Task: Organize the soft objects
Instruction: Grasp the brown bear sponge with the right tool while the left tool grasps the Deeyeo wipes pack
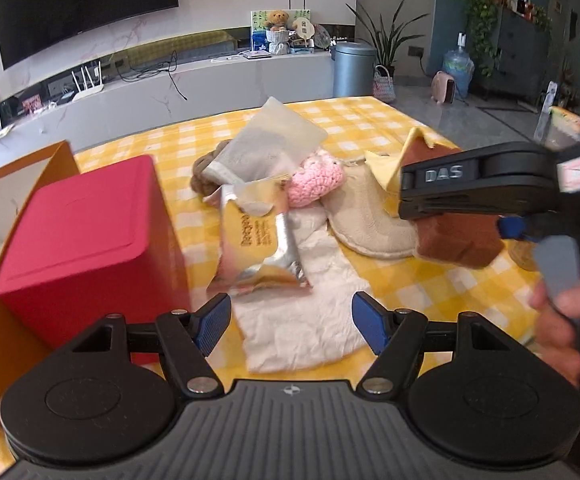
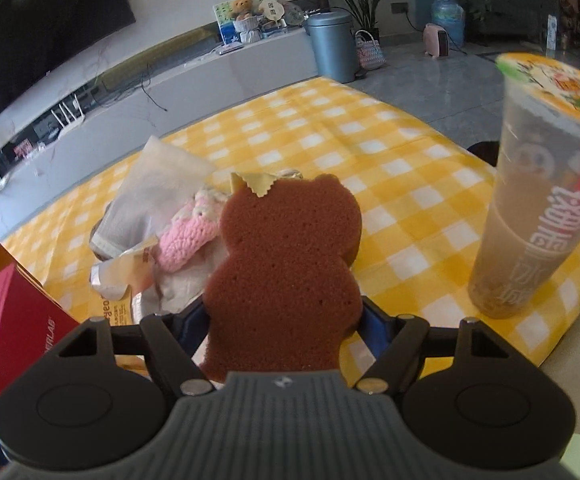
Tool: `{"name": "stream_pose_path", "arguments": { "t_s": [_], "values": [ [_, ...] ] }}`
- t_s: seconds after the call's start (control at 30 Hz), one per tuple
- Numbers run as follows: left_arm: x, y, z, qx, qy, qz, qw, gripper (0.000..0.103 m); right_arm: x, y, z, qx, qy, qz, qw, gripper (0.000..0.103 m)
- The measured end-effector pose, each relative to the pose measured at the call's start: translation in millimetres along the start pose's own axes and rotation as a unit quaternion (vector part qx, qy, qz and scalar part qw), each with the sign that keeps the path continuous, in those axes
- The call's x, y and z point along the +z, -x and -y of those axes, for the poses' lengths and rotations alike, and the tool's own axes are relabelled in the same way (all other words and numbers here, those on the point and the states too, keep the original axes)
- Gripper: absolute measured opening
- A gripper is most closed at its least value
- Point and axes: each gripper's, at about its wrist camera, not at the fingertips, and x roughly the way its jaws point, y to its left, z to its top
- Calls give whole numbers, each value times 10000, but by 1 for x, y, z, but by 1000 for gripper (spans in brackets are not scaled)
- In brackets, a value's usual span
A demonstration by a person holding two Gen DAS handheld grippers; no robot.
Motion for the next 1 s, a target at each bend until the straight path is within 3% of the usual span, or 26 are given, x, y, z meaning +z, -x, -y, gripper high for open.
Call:
{"name": "stream_pose_path", "arguments": {
  "t_s": [0.27, 0.37, 0.5, 0.73, 0.8, 1.0],
  "values": [
    [20, -50, 9, 480, 61, 62, 9988, 81, -1, -12, 15, 2, -166, -465, 9988, 74],
    [26, -64, 12, 627, -220, 78, 9978, 82, -4, -13, 14, -211, -6, -463, 9987, 74],
    [31, -84, 10, 818, 11, -90, 9966, 82, -5, -17, 17, -162, -63, -517, 9985, 74],
    [34, -106, 19, 1493, -168, -168, 9885, 86, -7, -19, 13, -137, 53, -540, 9984, 75],
    [34, -111, 18, 1760, -98, -227, 9841, 85, -7, -19, 12, -138, 69, -535, 9984, 75],
    [30, -113, 9, 1751, 528, -282, 9827, 86, -7, -20, 10, -157, 138, -558, 9982, 75]
  ]
}}
